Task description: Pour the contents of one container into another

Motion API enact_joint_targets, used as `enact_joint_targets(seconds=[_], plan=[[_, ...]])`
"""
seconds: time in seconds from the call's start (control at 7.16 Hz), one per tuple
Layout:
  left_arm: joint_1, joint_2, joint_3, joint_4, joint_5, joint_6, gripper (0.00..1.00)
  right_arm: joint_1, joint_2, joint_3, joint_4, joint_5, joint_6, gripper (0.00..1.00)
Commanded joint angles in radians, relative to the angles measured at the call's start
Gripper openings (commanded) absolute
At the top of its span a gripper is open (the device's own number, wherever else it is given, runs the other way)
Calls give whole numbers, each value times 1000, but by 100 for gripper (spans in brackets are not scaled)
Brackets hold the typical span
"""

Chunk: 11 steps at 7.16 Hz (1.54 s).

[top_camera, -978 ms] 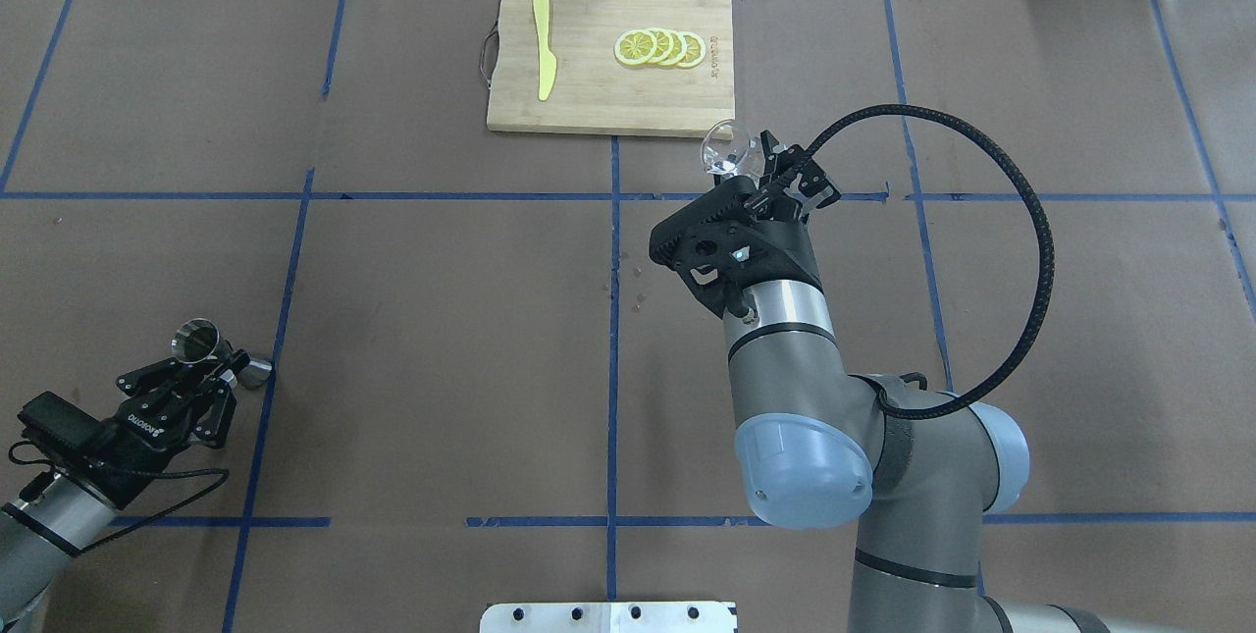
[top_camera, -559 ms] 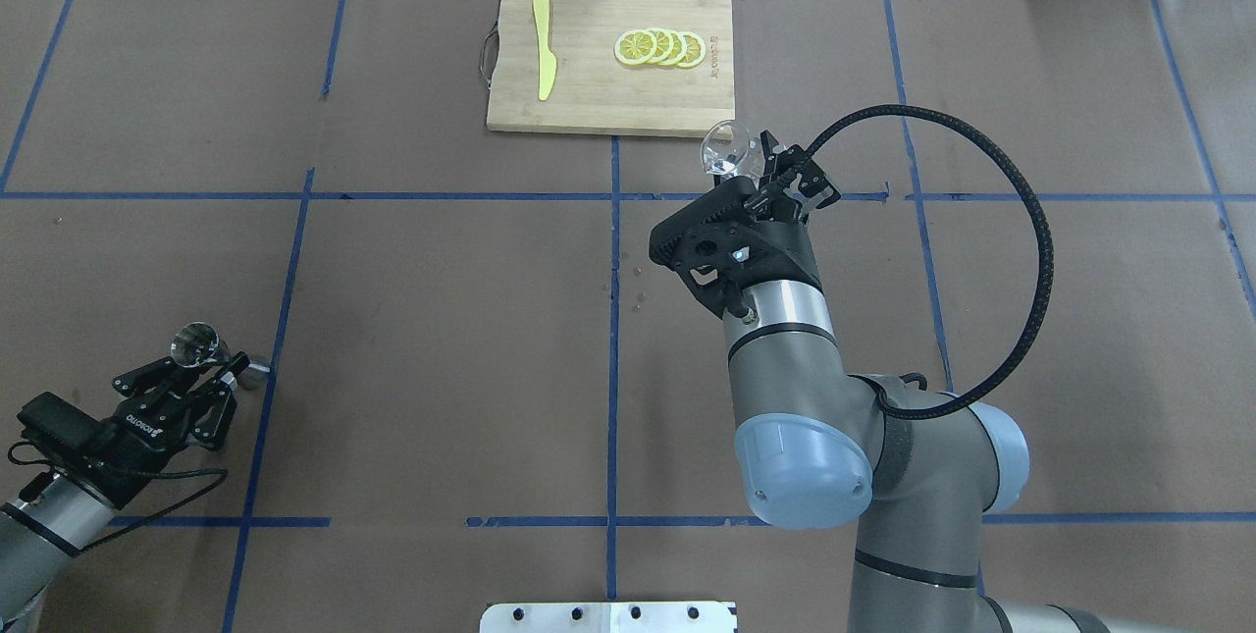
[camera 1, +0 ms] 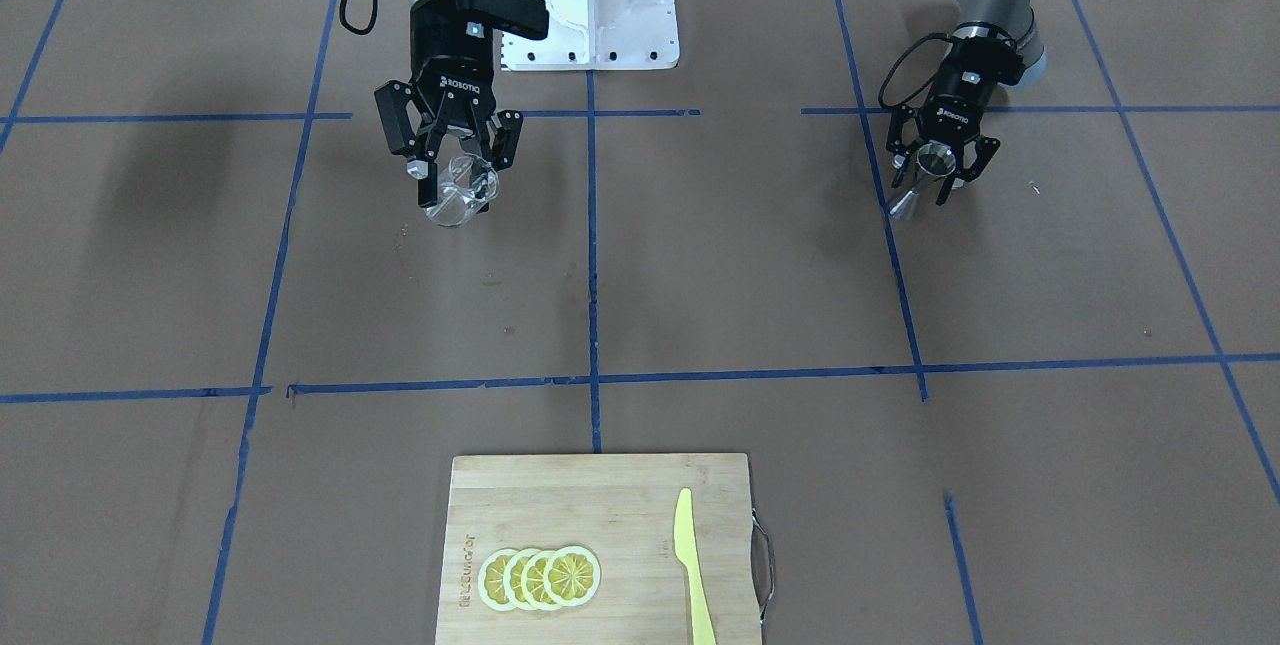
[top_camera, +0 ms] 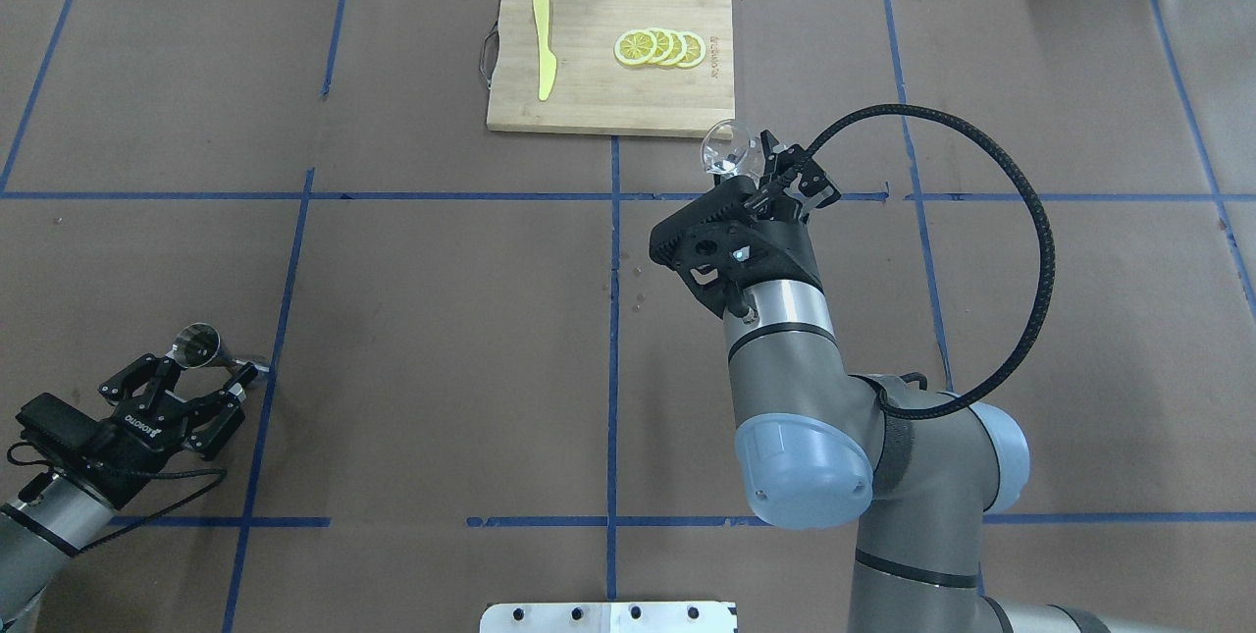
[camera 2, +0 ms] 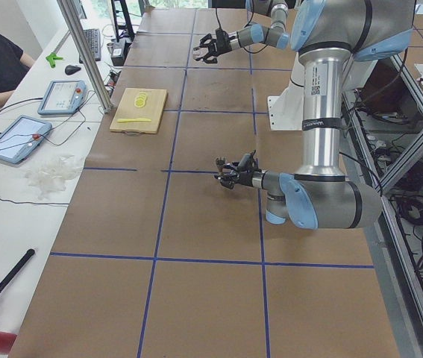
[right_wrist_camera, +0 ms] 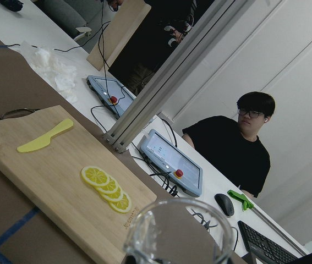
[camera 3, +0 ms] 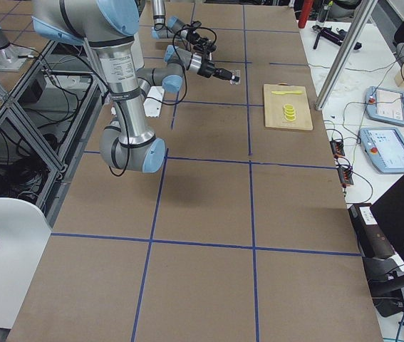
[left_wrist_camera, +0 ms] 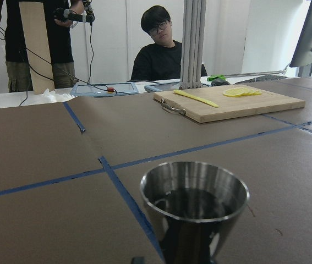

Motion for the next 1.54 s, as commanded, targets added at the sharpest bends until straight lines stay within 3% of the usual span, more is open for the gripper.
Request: enact_joint_targets(seconds=[0.0,0.42,0.84,1.4], plan=[[-1,-1,-13,-5,1,1,100,0,0,0,0,0,0,0],[-3,2,-21,-10,17,-1,100,0,0,0,0,0,0,0],[-4,98,-114,-59,17,1,100,0,2,2,0,-2,0,0],[-3,92,-176,-59,17,2,100,0,3,2,0,-6,0,0]])
